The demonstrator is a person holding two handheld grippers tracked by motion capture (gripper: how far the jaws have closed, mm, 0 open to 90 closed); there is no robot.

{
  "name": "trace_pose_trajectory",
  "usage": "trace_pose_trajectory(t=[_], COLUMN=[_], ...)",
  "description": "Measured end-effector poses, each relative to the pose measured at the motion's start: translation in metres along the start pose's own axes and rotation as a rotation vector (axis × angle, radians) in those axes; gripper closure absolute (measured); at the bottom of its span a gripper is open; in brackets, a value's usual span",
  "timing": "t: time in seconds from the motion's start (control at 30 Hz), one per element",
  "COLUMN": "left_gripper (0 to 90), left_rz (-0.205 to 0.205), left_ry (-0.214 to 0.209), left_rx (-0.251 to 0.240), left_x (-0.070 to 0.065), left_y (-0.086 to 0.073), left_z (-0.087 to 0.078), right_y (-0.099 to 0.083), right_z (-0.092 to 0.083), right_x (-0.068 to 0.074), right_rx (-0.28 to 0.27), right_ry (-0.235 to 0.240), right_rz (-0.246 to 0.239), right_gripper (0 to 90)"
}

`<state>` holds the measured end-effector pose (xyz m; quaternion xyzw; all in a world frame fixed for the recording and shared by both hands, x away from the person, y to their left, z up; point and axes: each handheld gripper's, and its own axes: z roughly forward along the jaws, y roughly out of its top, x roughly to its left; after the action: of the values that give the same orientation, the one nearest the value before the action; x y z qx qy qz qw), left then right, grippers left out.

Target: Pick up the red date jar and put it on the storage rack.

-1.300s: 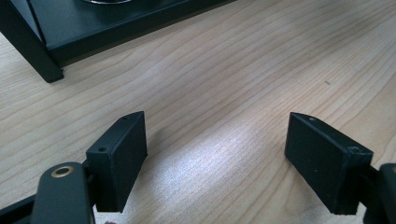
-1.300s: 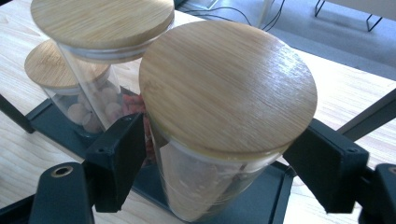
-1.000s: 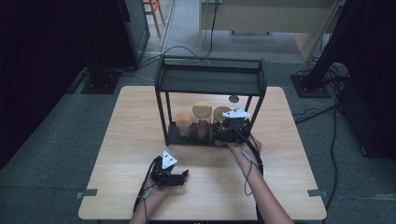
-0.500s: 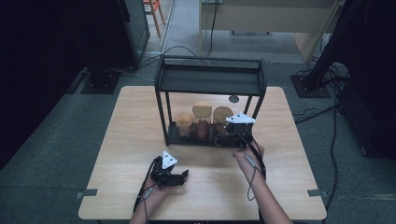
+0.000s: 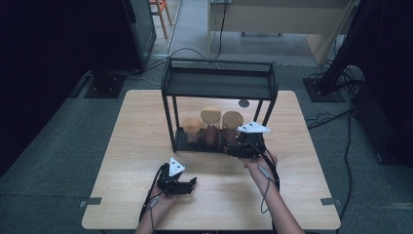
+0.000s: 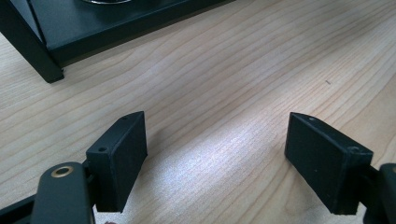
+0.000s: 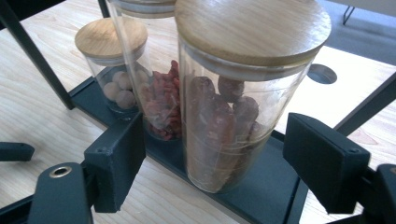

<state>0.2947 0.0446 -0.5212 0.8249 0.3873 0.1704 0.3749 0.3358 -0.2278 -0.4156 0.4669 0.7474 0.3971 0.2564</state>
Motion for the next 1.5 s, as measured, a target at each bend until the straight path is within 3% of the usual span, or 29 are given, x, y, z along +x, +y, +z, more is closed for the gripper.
trace_pose_trajectory(t=[0.57,0.77,0.9,1.1,1.3,1.5], left_gripper=[21.5,21.5,21.5,21.4,21.4,21.4], left_rz=[-0.001,0.001,0.0,-0.001,-0.001,-0.043], left_ry=[-0.001,0.001,0.001,0.002,0.001,-0.038], left_rx=[-0.001,0.0,0.0,0.0,0.0,-0.016], left_x=[0.0,0.0,0.0,0.0,0.0,0.006], left_y=[0.0,0.0,0.0,0.0,0.0,-0.001], left_z=[0.0,0.0,0.0,0.0,0.0,-0.001], right_y=[-0.018,-0.024,-0.027,-0.033,-0.039,-0.044], right_z=[-0.007,-0.011,-0.011,-0.013,-0.013,-0.014], right_x=[-0.003,-0.009,-0.011,-0.013,-0.015,-0.017], right_rx=[-0.058,-0.097,-0.098,-0.116,-0.11,-0.102], right_ry=[0.077,0.139,0.147,0.161,0.182,0.204], right_rz=[-0.035,-0.04,-0.048,-0.111,-0.103,-0.116], right_gripper=[21.3,21.3,21.3,21.3,21.3,21.3])
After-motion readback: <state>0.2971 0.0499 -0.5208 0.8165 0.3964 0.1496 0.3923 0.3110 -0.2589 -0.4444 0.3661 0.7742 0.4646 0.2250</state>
